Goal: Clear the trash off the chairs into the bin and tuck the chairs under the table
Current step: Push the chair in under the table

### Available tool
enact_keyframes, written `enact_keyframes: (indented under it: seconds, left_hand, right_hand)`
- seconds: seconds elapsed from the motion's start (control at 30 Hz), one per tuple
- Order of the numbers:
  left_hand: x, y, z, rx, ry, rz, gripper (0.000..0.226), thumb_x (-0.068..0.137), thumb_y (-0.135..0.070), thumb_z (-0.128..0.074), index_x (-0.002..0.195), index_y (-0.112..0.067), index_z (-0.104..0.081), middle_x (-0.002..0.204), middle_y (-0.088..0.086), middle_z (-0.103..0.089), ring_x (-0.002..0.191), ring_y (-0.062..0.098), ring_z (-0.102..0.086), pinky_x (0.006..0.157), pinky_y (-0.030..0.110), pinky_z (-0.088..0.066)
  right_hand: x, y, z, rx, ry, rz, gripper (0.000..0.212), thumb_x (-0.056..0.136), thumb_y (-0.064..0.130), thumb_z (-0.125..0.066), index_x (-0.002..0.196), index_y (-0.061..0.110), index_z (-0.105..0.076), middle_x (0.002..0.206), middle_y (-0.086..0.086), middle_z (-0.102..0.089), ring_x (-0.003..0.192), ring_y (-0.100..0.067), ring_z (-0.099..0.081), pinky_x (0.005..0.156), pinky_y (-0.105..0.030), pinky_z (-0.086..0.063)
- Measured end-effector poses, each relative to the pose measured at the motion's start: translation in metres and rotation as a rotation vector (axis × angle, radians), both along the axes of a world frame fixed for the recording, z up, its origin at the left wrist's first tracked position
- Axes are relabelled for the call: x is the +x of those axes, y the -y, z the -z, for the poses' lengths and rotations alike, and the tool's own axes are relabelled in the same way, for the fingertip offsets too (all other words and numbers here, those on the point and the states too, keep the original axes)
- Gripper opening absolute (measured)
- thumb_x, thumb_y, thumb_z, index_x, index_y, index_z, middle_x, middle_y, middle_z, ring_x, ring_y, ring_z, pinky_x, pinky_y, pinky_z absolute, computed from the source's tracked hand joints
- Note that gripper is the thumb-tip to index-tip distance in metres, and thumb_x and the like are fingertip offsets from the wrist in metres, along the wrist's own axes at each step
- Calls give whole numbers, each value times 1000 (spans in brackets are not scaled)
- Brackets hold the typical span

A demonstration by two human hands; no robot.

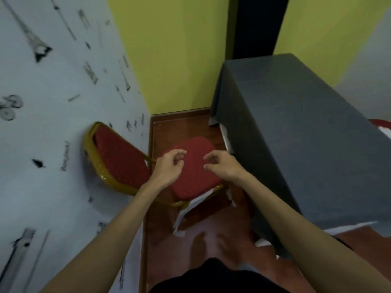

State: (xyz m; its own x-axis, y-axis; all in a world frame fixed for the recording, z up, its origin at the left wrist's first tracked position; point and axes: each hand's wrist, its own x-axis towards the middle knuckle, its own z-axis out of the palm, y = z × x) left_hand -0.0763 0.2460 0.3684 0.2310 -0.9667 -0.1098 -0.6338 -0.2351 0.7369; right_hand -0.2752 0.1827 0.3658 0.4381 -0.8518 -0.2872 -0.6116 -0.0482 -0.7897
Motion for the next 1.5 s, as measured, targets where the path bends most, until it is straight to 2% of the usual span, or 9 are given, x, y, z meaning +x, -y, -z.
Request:
enact_keyframes:
  seconds: [0.37, 0.53, 0.63, 0.77, 0.87, 1.1, 1.23, 1.37, 1.5]
  left_hand:
    - [92, -20, -24, 8, 136, -199, 31, 99, -12, -54, 126, -20, -66, 127, 1, -69, 121, 18, -61, 100, 24, -44]
    - [135, -35, -34, 22, 214, -337, 31, 99, -10, -51, 125, -16, -66, 125, 4, -68, 111, 23, -64, 84, 21, -42]
    - [155, -39, -34, 35, 282, -375, 32, 96, -7, -53, 125, -12, -67, 119, 12, -71, 99, 27, -66, 81, 26, -45]
    - [189, -31, -37, 53, 294, -489, 42, 93, -10, -56, 135, -11, -59, 124, 15, -68, 109, 31, -64, 86, 29, -44]
    - [211, -18, -45, 156, 218, -546, 46, 94, -18, -57, 139, -11, -51, 116, 12, -66, 99, 29, -62, 77, 28, -40]
    - [276, 7, -25, 236, -129, -592, 14, 84, -19, -64, 93, -8, -67, 90, 9, -70, 82, 23, -67, 66, 31, -52]
    - [293, 27, -19, 213, -492, -715, 32, 93, -11, -59, 123, -1, -59, 109, 18, -71, 97, 31, -70, 77, 38, -59]
    - [313, 56, 6, 221, -434, -716, 48, 84, -9, -59, 131, -5, -49, 103, 17, -68, 89, 32, -70, 77, 50, -63]
    - [286, 64, -10, 205, -464, -613, 24, 95, -2, -56, 116, -11, -55, 92, 10, -65, 82, 22, -66, 75, 38, -60]
  right_hand:
    - [112, 23, -8, -58, -42, -296, 30, 94, 19, -71, 123, 16, -70, 125, -3, -70, 119, -19, -63, 89, -26, -48]
    - [161, 22, -11, -58, -61, -470, 30, 95, 16, -69, 125, 15, -68, 126, -3, -69, 115, -17, -63, 85, -26, -46]
    - [182, 19, -7, -39, -67, -519, 34, 94, 19, -69, 128, 16, -66, 131, -4, -67, 120, -21, -63, 91, -29, -51]
    - [213, 14, -3, -50, -86, -585, 39, 93, 22, -71, 132, 15, -64, 137, -6, -64, 126, -23, -60, 103, -34, -51]
    - [246, 11, -3, -106, -110, -625, 46, 94, 25, -70, 137, 12, -59, 139, -8, -63, 125, -26, -61, 103, -37, -51]
    - [326, -11, 16, -133, -205, -648, 54, 90, 38, -72, 129, 8, -52, 129, -15, -62, 118, -36, -61, 97, -47, -53]
    - [346, -32, 37, -135, -298, -646, 81, 86, 46, -75, 143, 4, -35, 142, -19, -47, 127, -41, -51, 102, -50, -48]
    - [365, -48, 54, -244, -331, -479, 79, 93, 29, -66, 151, -4, -22, 148, -23, -39, 128, -42, -50, 99, -51, -48]
    - [372, -45, 69, -218, -276, -198, 67, 96, 25, -62, 149, 2, -29, 149, -18, -44, 121, -41, -59, 91, -48, -53]
